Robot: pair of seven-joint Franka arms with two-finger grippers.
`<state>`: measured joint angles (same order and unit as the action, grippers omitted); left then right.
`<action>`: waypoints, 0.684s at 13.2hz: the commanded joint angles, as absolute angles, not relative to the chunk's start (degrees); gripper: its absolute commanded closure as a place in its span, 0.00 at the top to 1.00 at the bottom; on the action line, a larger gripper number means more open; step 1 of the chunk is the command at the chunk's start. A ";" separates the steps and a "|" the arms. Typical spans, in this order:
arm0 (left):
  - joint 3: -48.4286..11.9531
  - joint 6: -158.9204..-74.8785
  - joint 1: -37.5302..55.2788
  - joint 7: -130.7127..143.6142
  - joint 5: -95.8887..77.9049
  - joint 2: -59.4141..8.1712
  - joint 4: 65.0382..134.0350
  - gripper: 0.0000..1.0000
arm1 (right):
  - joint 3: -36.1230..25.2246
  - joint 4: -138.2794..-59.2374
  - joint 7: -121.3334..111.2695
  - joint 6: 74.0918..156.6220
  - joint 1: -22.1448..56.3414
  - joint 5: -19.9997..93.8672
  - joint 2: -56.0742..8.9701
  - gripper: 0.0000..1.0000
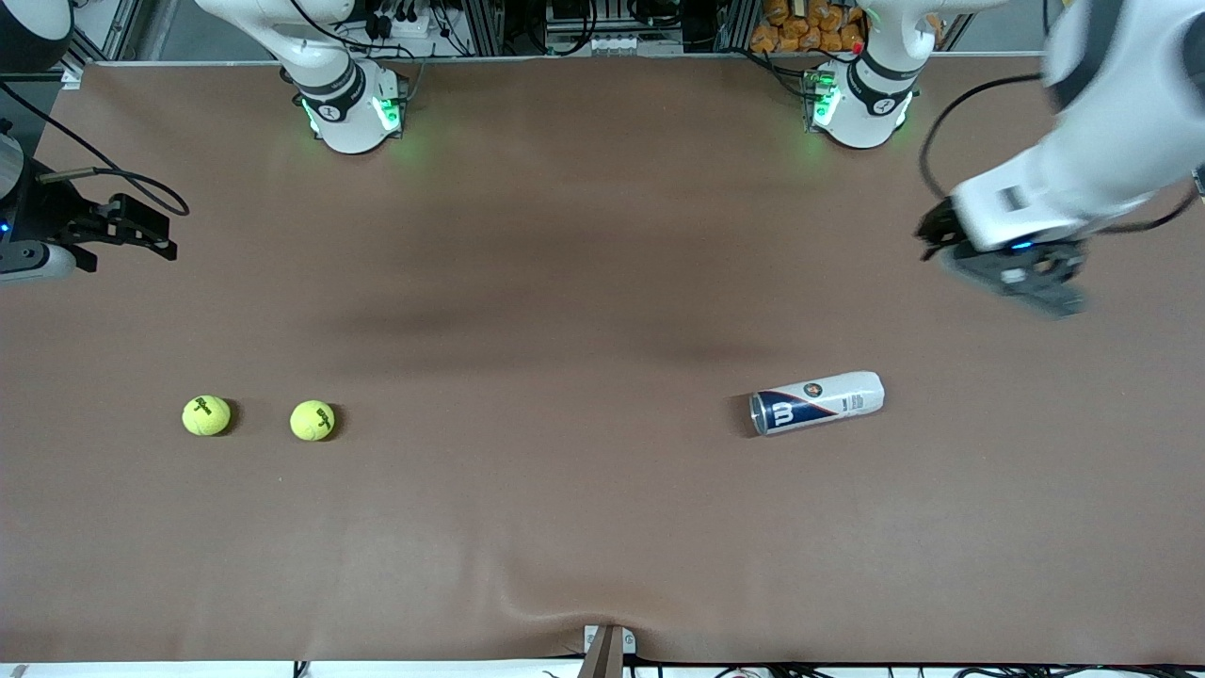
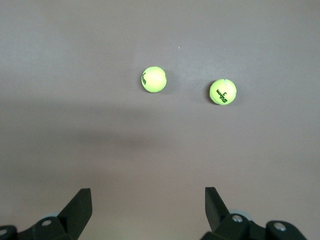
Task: Insert tennis ball vertically with right arm
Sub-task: 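Reach the left gripper toward the white-and-blue tennis ball can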
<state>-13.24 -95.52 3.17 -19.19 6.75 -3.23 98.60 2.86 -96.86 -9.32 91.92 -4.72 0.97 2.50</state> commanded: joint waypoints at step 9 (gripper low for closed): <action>-10.55 -97.55 16.78 -30.06 24.35 -24.94 96.51 1.00 | 3.16 -103.60 -7.82 102.27 -3.60 0.97 0.97 1.00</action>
